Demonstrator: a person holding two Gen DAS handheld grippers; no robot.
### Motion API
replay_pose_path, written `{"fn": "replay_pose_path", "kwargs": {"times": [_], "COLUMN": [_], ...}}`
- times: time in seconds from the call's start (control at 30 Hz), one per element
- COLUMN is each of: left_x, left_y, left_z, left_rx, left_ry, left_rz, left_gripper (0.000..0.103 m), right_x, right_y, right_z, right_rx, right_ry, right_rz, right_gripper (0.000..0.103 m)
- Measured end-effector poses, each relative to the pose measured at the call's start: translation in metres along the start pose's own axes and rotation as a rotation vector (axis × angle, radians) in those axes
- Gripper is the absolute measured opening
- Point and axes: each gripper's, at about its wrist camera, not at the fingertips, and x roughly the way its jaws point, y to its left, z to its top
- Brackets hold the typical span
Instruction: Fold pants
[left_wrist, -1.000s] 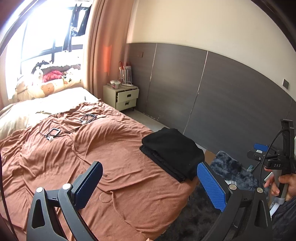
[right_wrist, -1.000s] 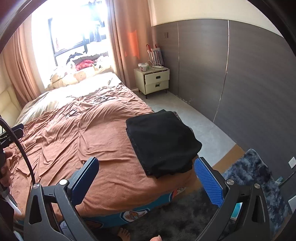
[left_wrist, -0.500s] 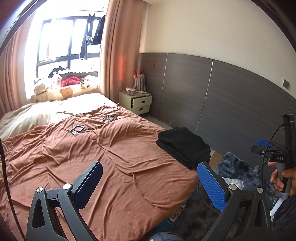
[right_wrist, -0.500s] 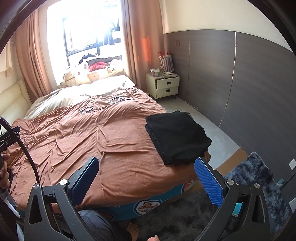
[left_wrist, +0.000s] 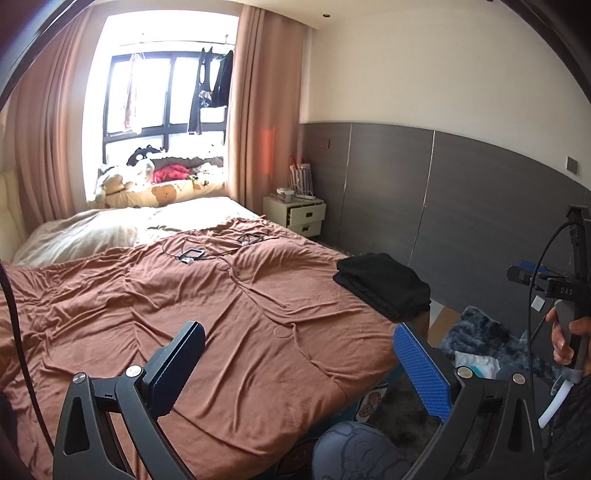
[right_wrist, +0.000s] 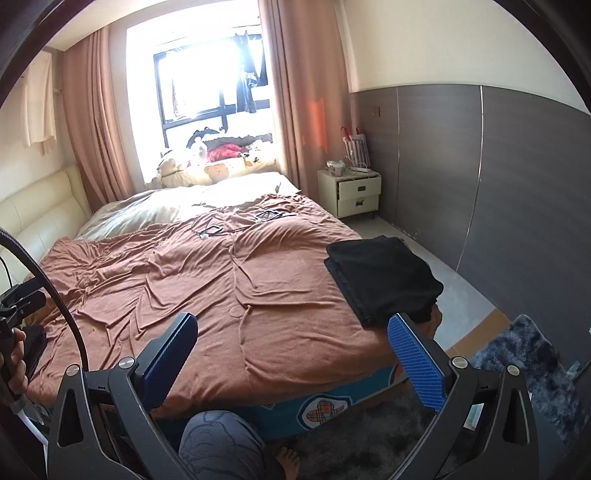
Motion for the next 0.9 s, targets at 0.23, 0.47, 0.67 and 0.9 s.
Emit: {"fn": "replay_pose_path", "kwargs": {"times": [0.23,0.47,0.67,0.9], "left_x": [-0.037,-0.062,-0.075,-0.087], "left_y": [0.003,0.006,0.005,0.0], "left_z": [-0.032,-0.063,-0.092,-0.114], "left_rx": [-0.02,-0.059,-0.074,-0.08], "left_ry": [-0.039,-0.053,-0.051,-0.069], "left_rz": [0.038,0.06,0.104,0.166], "left_gripper": [0.103,0.103,0.103,0.103], "right_x": [-0.008,-0.014,-0.012,-0.011], "right_y": [0.015,0.03,0.033,0.046], "right_z": [-0.031,-0.058,-0.084,-0.112], "right_rx": [-0.027,-0.038,-0.006,-0.01], "right_ry": [-0.033,-0.05,-0.059,-0.044], "right_rz": [0.025,0.035,0.03,0.035], "right_gripper": [0.103,0.103,0.103,0.103]}}
